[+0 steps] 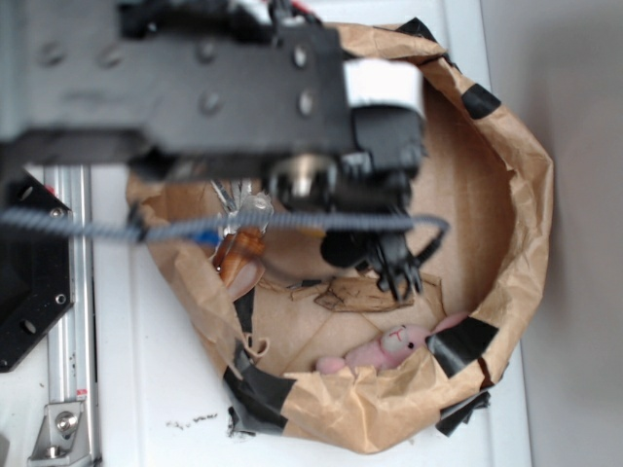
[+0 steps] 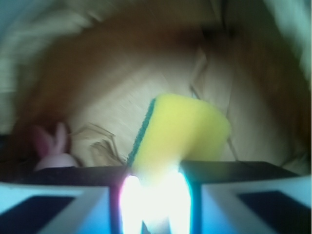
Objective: Grab the green sponge.
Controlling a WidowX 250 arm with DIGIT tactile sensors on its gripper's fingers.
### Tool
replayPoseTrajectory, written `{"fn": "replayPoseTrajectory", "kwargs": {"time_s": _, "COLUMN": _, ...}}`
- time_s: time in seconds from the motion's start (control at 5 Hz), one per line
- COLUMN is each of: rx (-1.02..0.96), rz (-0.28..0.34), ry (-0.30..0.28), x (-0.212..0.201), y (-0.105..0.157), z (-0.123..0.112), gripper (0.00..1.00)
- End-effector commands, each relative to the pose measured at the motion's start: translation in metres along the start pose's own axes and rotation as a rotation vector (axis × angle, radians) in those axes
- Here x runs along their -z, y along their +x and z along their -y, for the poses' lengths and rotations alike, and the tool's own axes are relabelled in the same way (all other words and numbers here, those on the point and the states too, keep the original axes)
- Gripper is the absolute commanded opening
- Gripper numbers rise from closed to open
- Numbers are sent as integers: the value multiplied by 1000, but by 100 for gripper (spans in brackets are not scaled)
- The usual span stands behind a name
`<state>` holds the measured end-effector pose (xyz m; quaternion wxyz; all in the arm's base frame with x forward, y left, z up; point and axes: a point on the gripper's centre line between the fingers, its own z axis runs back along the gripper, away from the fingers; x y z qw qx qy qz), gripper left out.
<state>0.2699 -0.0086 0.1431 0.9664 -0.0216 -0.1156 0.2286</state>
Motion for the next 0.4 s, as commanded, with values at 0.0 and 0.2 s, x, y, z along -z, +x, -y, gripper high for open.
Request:
{"fn": "replayPoseTrajectory", "kwargs": {"time_s": 0.0, "rx": 98, "rz": 36, "ry": -34, "x": -20, "y": 9, "z": 0, "gripper": 0}}
{"fn": "replayPoseTrajectory", "kwargs": {"time_s": 0.2, "rx": 110, "rz": 75, "ry": -4, "x": -20, "y": 6, "z": 1, "gripper": 0}}
